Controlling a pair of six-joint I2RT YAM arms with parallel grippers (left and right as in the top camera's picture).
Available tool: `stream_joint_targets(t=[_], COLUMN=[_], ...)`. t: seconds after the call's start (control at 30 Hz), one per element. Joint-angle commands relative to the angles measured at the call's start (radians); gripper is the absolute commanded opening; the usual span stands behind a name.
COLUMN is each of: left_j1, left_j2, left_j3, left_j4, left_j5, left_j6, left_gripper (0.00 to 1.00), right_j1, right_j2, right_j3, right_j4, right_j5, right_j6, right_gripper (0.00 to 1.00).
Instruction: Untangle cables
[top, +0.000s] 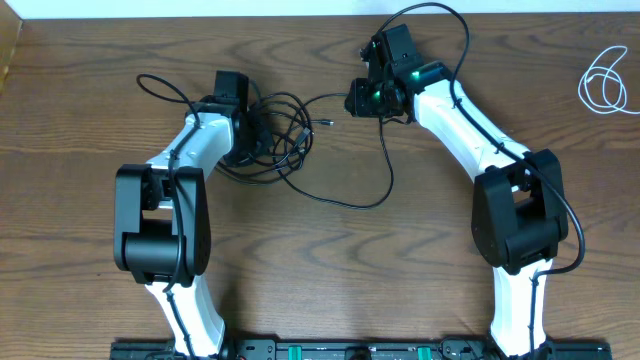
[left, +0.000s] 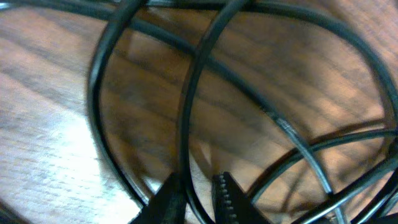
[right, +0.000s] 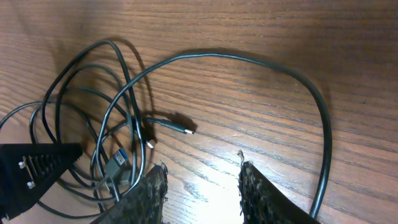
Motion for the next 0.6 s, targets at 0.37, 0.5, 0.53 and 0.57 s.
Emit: stream_joint_targets(t=[0.37,0.5,0.53,0.57], left_j1=[-0.048,-0.048,-0.048,-0.048], left_j2=[0.002,-0.108,-0.140,-0.174], left_j3=[-0.058,-0.055,-0.055,-0.055], left_j4=[0.137,0.132,0.132,0.132], left_j5=[-0.003,0.094,0.119,0.147], left_j6=[-0.002,-0.001,-0.002,-0.002], left_gripper=[0.07,0.07,0.07,0.07], right_j1=[0.019,0.030,0.034,0.038], right_j2=[0.014,0.014,0.014,0.014], right_j3=[0.002,0.002,0.002,0.002], right_j4=[0.005,0.049,0.061,0.073], right_j5=[-0.101,-0.238,-0.261,-0.277], right_j6=[-0.092,-0.133,-0.133,-0.133], right_gripper=[0.36,0.36,0.36,0.36])
